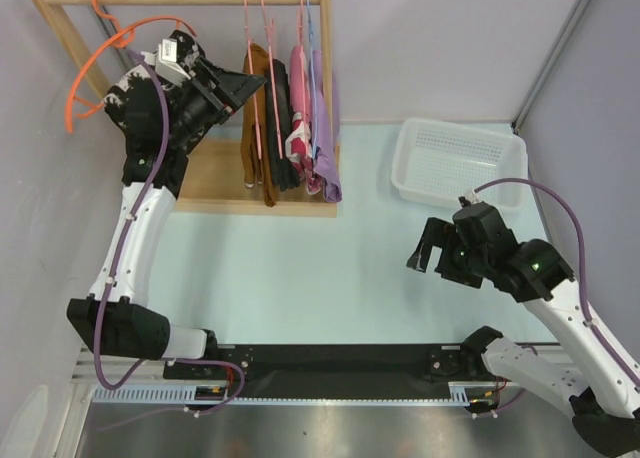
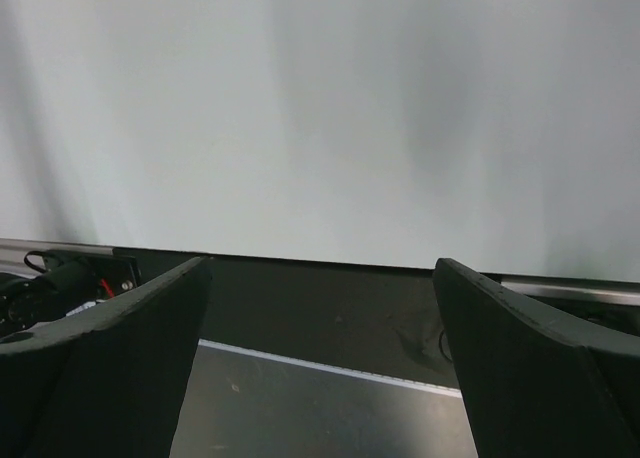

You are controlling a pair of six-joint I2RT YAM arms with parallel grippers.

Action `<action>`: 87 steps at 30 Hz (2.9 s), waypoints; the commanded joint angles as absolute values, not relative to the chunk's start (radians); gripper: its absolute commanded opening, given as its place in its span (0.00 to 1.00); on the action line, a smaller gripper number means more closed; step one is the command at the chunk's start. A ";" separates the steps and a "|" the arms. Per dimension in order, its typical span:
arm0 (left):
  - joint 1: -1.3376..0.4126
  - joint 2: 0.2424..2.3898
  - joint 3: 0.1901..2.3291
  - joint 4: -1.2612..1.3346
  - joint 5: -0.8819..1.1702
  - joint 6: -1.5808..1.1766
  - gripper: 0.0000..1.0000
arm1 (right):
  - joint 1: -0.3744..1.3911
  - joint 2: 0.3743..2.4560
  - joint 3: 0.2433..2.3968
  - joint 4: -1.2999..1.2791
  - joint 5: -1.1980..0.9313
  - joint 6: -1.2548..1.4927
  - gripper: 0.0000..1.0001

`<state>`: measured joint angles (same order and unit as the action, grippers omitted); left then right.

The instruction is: Remove the trousers from the hanger

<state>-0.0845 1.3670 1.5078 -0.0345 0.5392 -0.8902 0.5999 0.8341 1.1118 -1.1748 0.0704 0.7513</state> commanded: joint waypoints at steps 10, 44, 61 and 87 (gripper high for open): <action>-0.074 1.489 1.631 0.080 0.571 -0.946 0.80 | 0.563 0.761 1.178 -1.201 0.198 0.660 1.00; -0.018 1.675 1.841 0.173 0.681 -1.011 0.00 | 0.561 0.877 1.227 -1.203 0.161 0.572 1.00; -0.003 1.531 1.835 0.295 0.680 -0.980 0.00 | 0.565 0.811 1.195 -1.187 0.123 0.554 1.00; 0.041 0.925 1.557 -0.385 0.451 -0.749 0.00 | 0.566 0.920 1.247 -1.131 -0.032 0.420 1.00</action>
<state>0.0380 1.0599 1.5902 -0.3790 0.5205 -0.8265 0.5613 0.9054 1.2030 -1.1679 0.0315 0.4808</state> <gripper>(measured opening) 0.024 0.995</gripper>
